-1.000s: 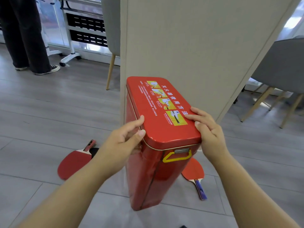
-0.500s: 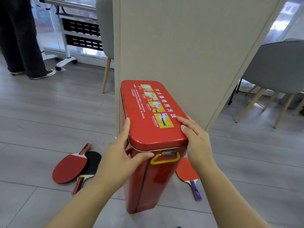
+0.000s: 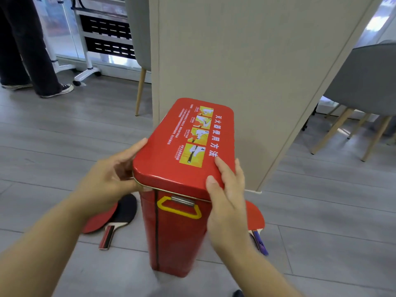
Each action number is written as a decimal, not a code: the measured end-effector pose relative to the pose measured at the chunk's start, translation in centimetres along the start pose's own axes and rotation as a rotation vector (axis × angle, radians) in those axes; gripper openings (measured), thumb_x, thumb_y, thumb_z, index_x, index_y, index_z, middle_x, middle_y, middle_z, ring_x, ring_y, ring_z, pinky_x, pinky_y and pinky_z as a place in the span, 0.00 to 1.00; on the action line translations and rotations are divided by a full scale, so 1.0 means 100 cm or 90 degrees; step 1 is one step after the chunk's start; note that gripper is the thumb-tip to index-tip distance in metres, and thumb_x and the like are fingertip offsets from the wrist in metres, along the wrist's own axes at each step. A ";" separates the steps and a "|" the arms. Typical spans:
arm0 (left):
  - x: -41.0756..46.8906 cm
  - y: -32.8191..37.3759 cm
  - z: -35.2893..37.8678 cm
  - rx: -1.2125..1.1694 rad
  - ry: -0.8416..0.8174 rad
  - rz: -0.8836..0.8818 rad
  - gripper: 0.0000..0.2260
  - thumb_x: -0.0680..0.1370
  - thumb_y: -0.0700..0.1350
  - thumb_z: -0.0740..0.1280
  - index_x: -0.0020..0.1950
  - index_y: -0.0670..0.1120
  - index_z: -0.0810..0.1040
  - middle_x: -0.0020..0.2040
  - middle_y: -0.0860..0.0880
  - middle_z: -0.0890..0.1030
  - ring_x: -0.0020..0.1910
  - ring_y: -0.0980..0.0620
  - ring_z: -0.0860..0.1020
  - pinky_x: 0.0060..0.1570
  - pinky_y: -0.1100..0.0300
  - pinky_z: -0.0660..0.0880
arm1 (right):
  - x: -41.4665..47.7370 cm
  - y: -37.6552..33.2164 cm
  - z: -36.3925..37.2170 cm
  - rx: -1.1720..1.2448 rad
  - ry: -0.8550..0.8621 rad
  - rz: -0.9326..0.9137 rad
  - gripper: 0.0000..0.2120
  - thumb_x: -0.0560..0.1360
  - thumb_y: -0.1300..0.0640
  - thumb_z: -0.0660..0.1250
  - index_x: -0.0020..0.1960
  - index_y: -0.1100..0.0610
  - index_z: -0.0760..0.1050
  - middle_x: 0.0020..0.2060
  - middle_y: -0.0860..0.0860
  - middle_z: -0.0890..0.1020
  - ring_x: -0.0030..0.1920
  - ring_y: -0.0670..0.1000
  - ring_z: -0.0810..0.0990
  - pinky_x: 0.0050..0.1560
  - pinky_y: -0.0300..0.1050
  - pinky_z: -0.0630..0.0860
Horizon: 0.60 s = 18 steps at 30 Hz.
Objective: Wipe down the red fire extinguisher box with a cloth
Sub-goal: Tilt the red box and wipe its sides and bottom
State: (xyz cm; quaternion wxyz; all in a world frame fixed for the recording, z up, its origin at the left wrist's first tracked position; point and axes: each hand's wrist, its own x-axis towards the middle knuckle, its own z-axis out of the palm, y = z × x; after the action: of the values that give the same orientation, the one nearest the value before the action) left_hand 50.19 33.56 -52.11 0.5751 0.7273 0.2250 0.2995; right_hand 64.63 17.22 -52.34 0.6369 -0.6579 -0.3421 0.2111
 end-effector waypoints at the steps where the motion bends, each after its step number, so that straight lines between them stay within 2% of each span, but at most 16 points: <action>1: 0.000 -0.001 -0.010 -0.014 0.010 -0.004 0.44 0.53 0.59 0.81 0.67 0.56 0.70 0.56 0.58 0.82 0.51 0.61 0.80 0.48 0.66 0.77 | -0.004 0.000 0.012 -0.015 -0.011 -0.011 0.15 0.80 0.50 0.58 0.64 0.35 0.64 0.71 0.31 0.49 0.66 0.29 0.58 0.54 0.23 0.70; 3: -0.001 -0.008 -0.026 -0.032 0.042 0.000 0.45 0.54 0.58 0.81 0.68 0.51 0.69 0.58 0.56 0.81 0.54 0.59 0.79 0.52 0.64 0.77 | -0.007 0.000 0.034 -0.066 -0.021 -0.058 0.19 0.75 0.36 0.56 0.66 0.29 0.61 0.71 0.29 0.45 0.73 0.39 0.53 0.66 0.43 0.70; 4: -0.002 -0.012 -0.031 -0.034 0.058 0.009 0.45 0.56 0.54 0.81 0.69 0.48 0.68 0.59 0.56 0.81 0.55 0.59 0.79 0.53 0.64 0.77 | -0.007 0.003 0.040 -0.093 -0.019 -0.083 0.23 0.72 0.32 0.54 0.66 0.27 0.59 0.70 0.29 0.43 0.75 0.42 0.50 0.68 0.50 0.68; 6: -0.003 -0.020 -0.036 -0.049 0.094 0.020 0.37 0.63 0.38 0.78 0.70 0.46 0.68 0.58 0.56 0.81 0.54 0.59 0.80 0.52 0.66 0.77 | -0.005 0.007 0.046 -0.120 -0.020 -0.102 0.26 0.68 0.27 0.53 0.66 0.26 0.57 0.70 0.29 0.43 0.76 0.46 0.49 0.69 0.55 0.67; 7: -0.005 -0.022 -0.034 -0.060 0.110 0.020 0.34 0.65 0.32 0.74 0.69 0.46 0.69 0.56 0.57 0.82 0.53 0.60 0.80 0.51 0.66 0.77 | -0.004 0.008 0.046 -0.120 -0.025 -0.105 0.25 0.68 0.25 0.52 0.65 0.25 0.58 0.70 0.29 0.44 0.76 0.47 0.49 0.68 0.56 0.67; 8: -0.007 -0.022 -0.031 -0.065 0.119 0.023 0.33 0.66 0.30 0.72 0.68 0.48 0.69 0.55 0.58 0.82 0.52 0.61 0.80 0.49 0.67 0.77 | -0.002 0.009 0.043 -0.113 -0.028 -0.110 0.25 0.67 0.24 0.53 0.63 0.24 0.60 0.69 0.30 0.45 0.76 0.47 0.50 0.68 0.56 0.68; 10: -0.012 -0.018 -0.022 -0.055 0.153 0.034 0.31 0.66 0.33 0.71 0.67 0.50 0.71 0.54 0.61 0.82 0.53 0.61 0.80 0.49 0.68 0.77 | 0.001 0.013 0.032 -0.097 -0.037 -0.126 0.25 0.67 0.25 0.57 0.63 0.28 0.65 0.69 0.33 0.50 0.75 0.44 0.52 0.67 0.54 0.69; 12: -0.021 -0.013 -0.012 -0.026 0.212 0.049 0.28 0.69 0.31 0.70 0.65 0.52 0.72 0.53 0.63 0.82 0.54 0.62 0.80 0.48 0.71 0.76 | 0.004 0.011 0.020 -0.096 -0.064 -0.138 0.21 0.70 0.31 0.59 0.61 0.33 0.71 0.67 0.37 0.54 0.70 0.33 0.55 0.64 0.39 0.72; 13: -0.026 -0.011 -0.007 0.001 0.234 0.055 0.28 0.69 0.33 0.71 0.65 0.54 0.72 0.55 0.61 0.82 0.55 0.62 0.79 0.48 0.71 0.76 | 0.006 0.009 0.013 -0.101 -0.081 -0.141 0.18 0.71 0.33 0.59 0.59 0.35 0.72 0.67 0.40 0.55 0.66 0.27 0.56 0.59 0.29 0.71; 14: -0.032 -0.009 -0.002 0.041 0.248 0.061 0.29 0.68 0.37 0.74 0.65 0.57 0.72 0.58 0.59 0.79 0.57 0.61 0.78 0.50 0.70 0.75 | 0.008 0.009 0.007 -0.111 -0.098 -0.148 0.17 0.72 0.34 0.59 0.58 0.35 0.73 0.66 0.42 0.57 0.64 0.25 0.58 0.55 0.24 0.69; 16: -0.042 -0.008 0.008 0.160 0.286 0.082 0.32 0.66 0.48 0.77 0.66 0.62 0.68 0.65 0.56 0.71 0.63 0.62 0.72 0.55 0.69 0.72 | 0.015 0.011 -0.003 -0.151 -0.110 -0.190 0.16 0.72 0.31 0.58 0.57 0.33 0.73 0.64 0.42 0.59 0.65 0.30 0.60 0.57 0.25 0.69; 18: -0.050 -0.005 0.023 0.290 0.335 0.130 0.33 0.68 0.56 0.75 0.70 0.55 0.67 0.68 0.51 0.65 0.68 0.59 0.66 0.60 0.72 0.67 | 0.026 0.018 -0.014 -0.202 -0.097 -0.243 0.17 0.72 0.29 0.55 0.56 0.30 0.72 0.62 0.43 0.61 0.66 0.38 0.63 0.64 0.35 0.68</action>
State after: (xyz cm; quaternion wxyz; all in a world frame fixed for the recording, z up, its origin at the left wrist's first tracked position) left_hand 48.22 28.68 -53.90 0.2878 0.7535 0.3524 0.4746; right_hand 67.73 18.26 -53.58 0.5265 -0.6551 -0.5360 0.0795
